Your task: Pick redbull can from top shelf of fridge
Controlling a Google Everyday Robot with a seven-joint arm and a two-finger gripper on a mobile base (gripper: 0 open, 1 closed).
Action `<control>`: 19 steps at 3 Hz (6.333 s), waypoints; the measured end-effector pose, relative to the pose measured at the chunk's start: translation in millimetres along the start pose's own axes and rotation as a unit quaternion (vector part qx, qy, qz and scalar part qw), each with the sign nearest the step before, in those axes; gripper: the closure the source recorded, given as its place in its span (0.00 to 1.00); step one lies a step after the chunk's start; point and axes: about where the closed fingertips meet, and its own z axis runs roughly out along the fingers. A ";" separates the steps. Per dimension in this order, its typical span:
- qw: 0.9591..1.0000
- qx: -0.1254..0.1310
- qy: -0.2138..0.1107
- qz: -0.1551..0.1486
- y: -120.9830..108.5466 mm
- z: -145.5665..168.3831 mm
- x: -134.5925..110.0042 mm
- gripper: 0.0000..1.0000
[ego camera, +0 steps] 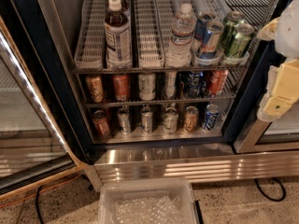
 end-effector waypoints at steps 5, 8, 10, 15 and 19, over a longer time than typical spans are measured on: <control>0.994 0.049 -0.092 0.043 -51.7 54.6 -34.8 0.00; 0.945 0.122 -0.254 0.168 -80.3 98.0 4.8 0.00; 0.917 0.160 -0.320 0.176 -97.5 91.9 -11.2 0.00; 0.901 0.197 -0.347 0.172 -125.0 102.0 -39.3 0.36; 0.874 0.242 -0.376 0.190 -161.3 104.1 -47.7 0.39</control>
Offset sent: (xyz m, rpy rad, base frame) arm 0.0376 0.0300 -0.0282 0.1497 -0.0610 -0.0344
